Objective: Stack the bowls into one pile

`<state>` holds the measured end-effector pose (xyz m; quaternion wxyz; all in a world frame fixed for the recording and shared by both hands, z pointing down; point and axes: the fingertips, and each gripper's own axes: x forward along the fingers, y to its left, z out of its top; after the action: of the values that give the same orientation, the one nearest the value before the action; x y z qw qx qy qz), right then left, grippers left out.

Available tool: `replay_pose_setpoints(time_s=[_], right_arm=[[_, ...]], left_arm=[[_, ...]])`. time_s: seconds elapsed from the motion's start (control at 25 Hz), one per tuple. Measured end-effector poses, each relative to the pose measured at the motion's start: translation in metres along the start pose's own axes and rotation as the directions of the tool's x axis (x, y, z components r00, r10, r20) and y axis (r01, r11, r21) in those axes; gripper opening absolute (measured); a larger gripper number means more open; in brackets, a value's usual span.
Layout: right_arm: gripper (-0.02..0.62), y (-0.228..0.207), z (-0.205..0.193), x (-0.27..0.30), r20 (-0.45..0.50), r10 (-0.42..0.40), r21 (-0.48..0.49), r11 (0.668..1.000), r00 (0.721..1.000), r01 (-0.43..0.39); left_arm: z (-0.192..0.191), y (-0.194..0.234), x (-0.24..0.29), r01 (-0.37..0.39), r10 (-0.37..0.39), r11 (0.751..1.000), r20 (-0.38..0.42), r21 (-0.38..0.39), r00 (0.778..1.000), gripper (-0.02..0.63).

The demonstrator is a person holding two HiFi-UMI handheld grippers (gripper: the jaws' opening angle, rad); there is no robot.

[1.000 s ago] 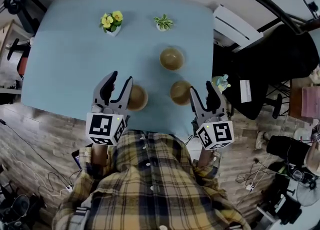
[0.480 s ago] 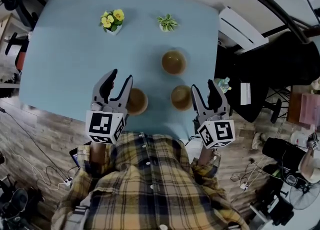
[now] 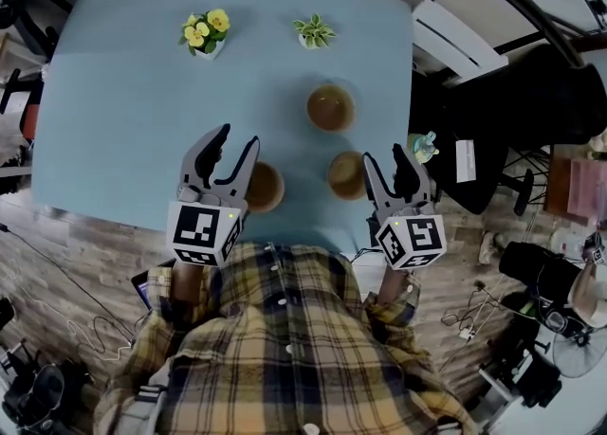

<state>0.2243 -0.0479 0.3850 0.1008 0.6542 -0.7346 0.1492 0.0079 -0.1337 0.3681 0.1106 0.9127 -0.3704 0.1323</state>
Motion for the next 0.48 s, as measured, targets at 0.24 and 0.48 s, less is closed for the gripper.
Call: replay_pose_setpoints(time_s=[0.24,0.48], right_arm=[[0.229,-0.004,-0.030,0.006,-0.084,-0.018,0.016,1.000,0.996,0.019],[0.227,-0.011,-0.067,0.010,-0.190,-0.038,-0.013,0.999,0.981,0.036]], left_arm=[[-0.011,0.004,0.007,0.023,-0.023,1.000,-0.029,0.002,0.999,0.175],[-0.027,0.004,0.015,0.040,-0.040,0.999,-0.065,0.005,0.997,0.175]])
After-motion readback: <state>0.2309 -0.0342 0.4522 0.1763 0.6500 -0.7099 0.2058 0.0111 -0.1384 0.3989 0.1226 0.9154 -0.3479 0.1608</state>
